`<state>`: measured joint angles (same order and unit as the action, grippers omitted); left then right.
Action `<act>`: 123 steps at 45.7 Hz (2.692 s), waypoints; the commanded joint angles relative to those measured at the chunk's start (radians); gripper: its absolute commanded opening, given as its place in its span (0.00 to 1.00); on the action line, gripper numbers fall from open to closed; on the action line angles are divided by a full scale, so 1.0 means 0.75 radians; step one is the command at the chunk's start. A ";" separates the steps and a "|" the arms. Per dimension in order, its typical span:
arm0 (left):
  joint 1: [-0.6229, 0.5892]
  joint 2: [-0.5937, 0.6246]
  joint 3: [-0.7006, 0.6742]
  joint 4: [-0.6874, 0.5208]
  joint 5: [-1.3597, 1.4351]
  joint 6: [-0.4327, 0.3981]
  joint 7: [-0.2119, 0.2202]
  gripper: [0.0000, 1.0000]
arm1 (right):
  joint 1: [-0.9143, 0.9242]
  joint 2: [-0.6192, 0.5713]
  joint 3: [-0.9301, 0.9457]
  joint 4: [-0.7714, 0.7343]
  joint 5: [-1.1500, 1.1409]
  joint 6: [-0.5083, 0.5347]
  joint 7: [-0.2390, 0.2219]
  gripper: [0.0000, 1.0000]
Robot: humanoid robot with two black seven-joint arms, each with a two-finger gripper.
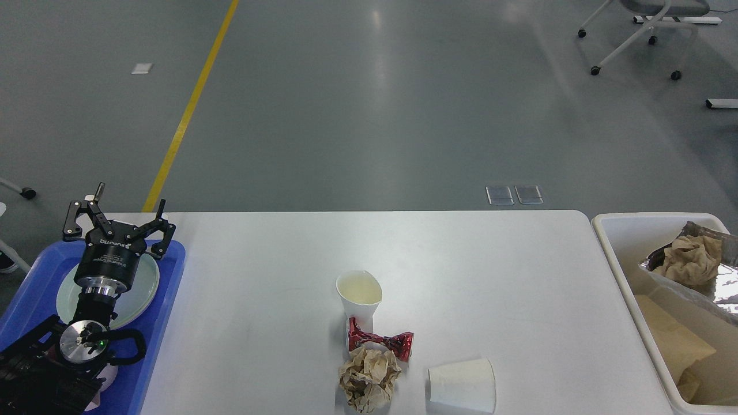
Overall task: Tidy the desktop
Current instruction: 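Drag the foil tray into the white bin and release it, then raise the right gripper up out of the bin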
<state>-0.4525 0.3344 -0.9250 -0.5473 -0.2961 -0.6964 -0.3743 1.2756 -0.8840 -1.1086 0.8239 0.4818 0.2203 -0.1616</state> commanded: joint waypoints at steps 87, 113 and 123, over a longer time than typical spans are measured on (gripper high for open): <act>0.000 0.000 0.000 0.000 0.000 0.000 0.000 0.98 | 0.164 0.410 0.118 -0.035 -1.015 0.070 -0.014 1.00; 0.002 0.000 0.002 0.000 0.000 0.000 0.000 0.98 | 1.471 0.837 -0.142 0.748 -0.690 0.882 -0.009 1.00; 0.000 0.000 0.000 0.002 0.000 0.000 -0.002 0.98 | 1.792 0.925 -0.166 1.000 -0.606 0.901 -0.003 1.00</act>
<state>-0.4513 0.3344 -0.9235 -0.5470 -0.2961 -0.6964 -0.3758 2.5182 -0.2273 -1.2308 1.4951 -0.0023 0.8865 -0.1657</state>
